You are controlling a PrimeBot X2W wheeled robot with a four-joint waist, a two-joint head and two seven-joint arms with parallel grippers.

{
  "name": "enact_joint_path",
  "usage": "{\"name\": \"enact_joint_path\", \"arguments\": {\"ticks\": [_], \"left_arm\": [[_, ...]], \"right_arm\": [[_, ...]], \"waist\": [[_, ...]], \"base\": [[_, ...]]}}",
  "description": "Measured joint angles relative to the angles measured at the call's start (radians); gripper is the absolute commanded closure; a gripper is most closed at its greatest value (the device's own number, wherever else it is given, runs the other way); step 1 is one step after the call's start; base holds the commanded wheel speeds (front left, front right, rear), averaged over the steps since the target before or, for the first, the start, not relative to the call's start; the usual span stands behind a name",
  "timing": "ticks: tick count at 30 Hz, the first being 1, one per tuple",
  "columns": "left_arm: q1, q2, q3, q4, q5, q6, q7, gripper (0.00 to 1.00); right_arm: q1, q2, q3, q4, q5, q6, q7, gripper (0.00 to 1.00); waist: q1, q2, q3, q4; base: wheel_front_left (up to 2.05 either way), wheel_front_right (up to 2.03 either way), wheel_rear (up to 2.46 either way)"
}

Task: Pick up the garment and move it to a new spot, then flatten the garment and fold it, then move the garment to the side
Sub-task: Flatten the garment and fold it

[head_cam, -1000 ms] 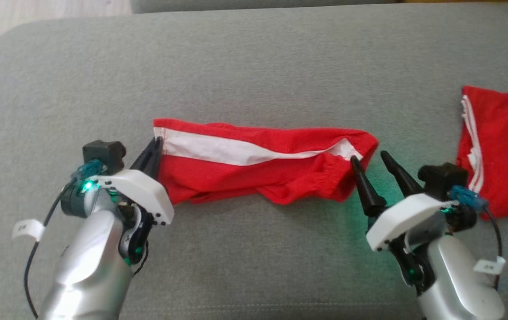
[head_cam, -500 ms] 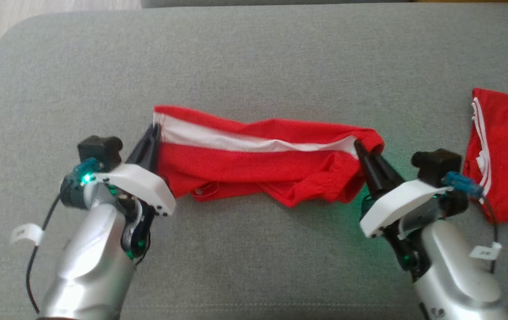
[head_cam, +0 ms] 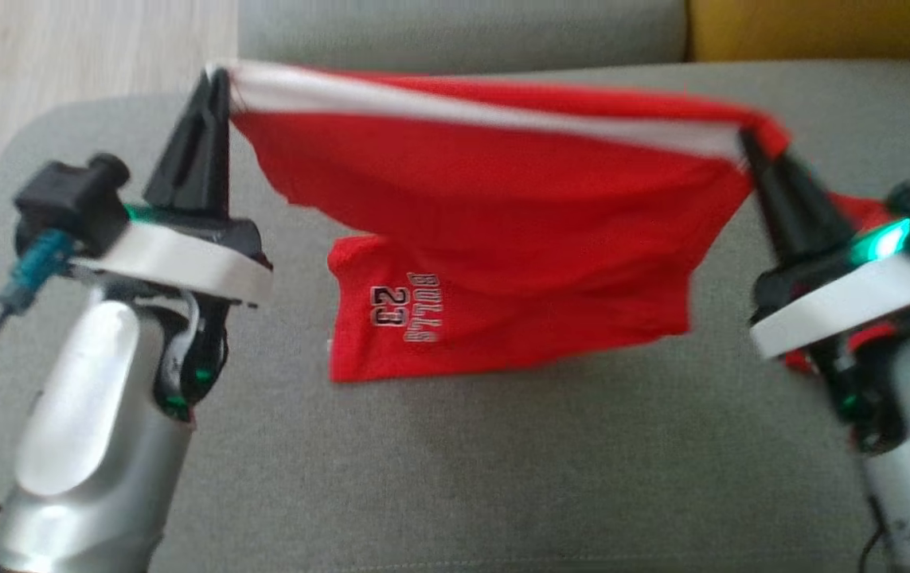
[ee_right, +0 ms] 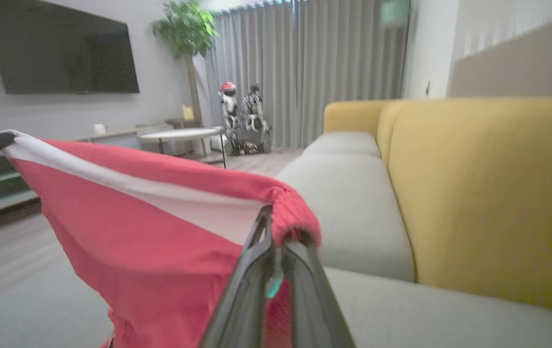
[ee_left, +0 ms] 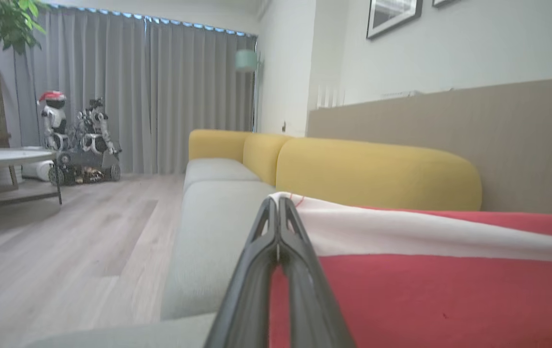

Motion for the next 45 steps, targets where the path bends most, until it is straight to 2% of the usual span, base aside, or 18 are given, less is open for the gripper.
{"name": "enact_joint_path", "arguments": {"ticks": [5, 10, 19, 24, 33, 39, 45], "left_arm": [[0.0, 0.029, 0.012, -0.177, 0.002, 0.026, 0.049, 1.0], [0.0, 0.051, 0.013, -0.307, 0.026, 0.059, 0.107, 1.0], [0.003, 0.052, 0.01, -0.31, 0.018, 0.067, 0.142, 1.0], [-0.123, 0.023, 0.002, -0.153, 0.003, 0.032, 0.124, 1.0], [-0.528, -0.065, -0.012, 0.301, 0.0, -0.057, -0.01, 1.0], [-0.733, -0.11, 0.037, 0.563, 0.005, -0.083, -0.047, 1.0], [-0.751, -0.15, 0.052, 0.794, -0.007, -0.1, -0.053, 1.0]], "right_arm": [[-0.038, -0.045, -0.051, -0.137, 0.009, 0.0, 0.057, 1.0], [-0.039, -0.052, -0.095, -0.216, 0.007, 0.0, 0.112, 1.0], [-0.041, -0.033, -0.116, -0.221, 0.023, 0.0, 0.141, 1.0], [-0.16, -0.043, -0.088, -0.098, 0.066, 0.0, 0.091, 1.0], [-0.589, -0.058, 0.067, 0.272, 0.16, 0.0, -0.081, 1.0], [-0.826, -0.009, 0.165, 0.545, 0.195, 0.0, -0.221, 1.0], [-0.893, 0.05, 0.308, 0.805, 0.212, 0.0, -0.291, 1.0]], "waist": [[0.0, 0.0, -0.055, -0.007], [0.0, 0.0, -0.091, -0.011], [0.0, 0.0, -0.068, -0.011], [0.0, 0.0, -0.01, -0.009], [0.0, 0.0, 0.102, -0.006], [0.0, 0.0, 0.156, -0.008], [0.0, 0.0, 0.204, -0.011]], "base": [[0.0, 0.0, 0.0], [0.0, 0.0, 0.0], [0.0, 0.0, 0.0], [0.0, 0.0, 0.0], [0.0, 0.0, 0.0], [0.0, 0.0, 0.0], [0.0, 0.0, 0.0]]}}
